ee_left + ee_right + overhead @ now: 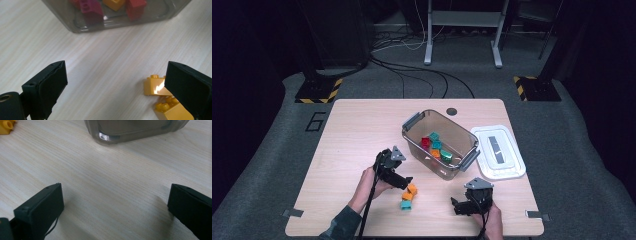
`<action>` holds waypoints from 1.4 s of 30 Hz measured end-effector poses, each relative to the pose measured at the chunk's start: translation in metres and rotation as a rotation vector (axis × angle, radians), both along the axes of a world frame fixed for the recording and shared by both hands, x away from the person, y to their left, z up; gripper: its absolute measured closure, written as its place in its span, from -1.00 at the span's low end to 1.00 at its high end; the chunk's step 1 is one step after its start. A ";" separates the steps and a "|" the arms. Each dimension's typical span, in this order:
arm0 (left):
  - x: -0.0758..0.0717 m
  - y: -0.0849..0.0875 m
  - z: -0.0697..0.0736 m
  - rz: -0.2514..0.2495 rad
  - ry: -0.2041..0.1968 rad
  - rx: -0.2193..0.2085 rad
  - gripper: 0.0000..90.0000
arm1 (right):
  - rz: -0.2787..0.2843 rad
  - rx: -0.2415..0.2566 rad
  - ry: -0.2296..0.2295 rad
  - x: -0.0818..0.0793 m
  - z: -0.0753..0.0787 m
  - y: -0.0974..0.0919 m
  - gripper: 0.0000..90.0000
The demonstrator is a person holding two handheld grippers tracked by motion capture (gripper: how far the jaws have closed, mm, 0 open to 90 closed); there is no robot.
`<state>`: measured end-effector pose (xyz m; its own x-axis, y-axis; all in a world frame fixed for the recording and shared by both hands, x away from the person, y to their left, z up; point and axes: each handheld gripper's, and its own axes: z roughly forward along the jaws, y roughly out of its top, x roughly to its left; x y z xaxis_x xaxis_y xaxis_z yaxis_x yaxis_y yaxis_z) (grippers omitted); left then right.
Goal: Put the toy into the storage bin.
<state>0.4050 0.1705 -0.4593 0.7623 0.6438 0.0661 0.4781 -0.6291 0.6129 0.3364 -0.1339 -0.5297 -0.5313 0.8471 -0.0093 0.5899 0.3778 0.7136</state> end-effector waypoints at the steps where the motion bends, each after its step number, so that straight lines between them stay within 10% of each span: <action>1: -0.001 -0.003 -0.003 -0.006 0.010 -0.004 -0.91 | 0.000 0.000 0.000 0.000 0.000 0.000 -1.00; 11: -0.006 -0.020 -0.022 -0.041 0.062 0.012 -0.91 | 0.001 0.001 0.001 0.000 0.000 0.000 -1.00; 22: -0.007 -0.009 -0.021 -0.023 0.076 -0.063 -0.89 | 0.001 0.001 0.000 0.000 0.000 0.000 -1.00; 31: -0.005 -0.013 -0.036 -0.047 0.114 -0.016 -0.81 | 0.000 0.000 0.001 0.000 0.000 0.000 -1.00; 42: -0.003 -0.004 -0.042 -0.066 0.118 -0.030 0.12 | 0.000 0.000 0.000 0.000 0.000 0.000 -1.00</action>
<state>0.4020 0.1665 -0.5010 0.8044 0.5924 -0.0450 0.5061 -0.6436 0.5742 0.3364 -0.1339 -0.5297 -0.5317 0.8469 -0.0094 0.5899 0.3782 0.7134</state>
